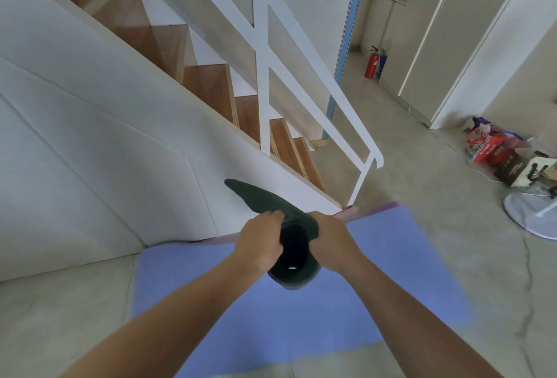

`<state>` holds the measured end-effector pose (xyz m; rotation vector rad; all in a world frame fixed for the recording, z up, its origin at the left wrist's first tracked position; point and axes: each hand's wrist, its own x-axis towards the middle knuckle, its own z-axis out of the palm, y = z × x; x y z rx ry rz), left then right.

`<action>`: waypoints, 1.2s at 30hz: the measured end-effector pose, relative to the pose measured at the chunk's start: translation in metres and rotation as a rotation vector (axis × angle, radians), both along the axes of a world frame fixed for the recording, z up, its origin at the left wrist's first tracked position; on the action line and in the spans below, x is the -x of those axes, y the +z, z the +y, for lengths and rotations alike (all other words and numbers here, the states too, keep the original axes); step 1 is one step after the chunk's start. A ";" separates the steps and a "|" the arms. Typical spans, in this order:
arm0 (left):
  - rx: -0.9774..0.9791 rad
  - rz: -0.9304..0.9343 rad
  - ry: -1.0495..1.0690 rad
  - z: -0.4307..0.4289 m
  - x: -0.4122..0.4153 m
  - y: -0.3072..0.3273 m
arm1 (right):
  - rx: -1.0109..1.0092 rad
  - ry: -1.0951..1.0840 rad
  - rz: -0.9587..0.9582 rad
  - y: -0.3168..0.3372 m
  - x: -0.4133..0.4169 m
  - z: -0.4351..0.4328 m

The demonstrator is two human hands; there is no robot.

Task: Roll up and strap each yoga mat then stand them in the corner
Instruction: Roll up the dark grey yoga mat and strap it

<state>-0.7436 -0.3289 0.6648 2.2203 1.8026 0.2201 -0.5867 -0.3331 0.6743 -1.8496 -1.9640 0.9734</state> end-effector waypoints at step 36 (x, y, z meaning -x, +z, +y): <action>0.559 -0.389 0.465 0.111 0.004 -0.347 | 0.249 -0.352 0.032 -0.334 0.012 0.105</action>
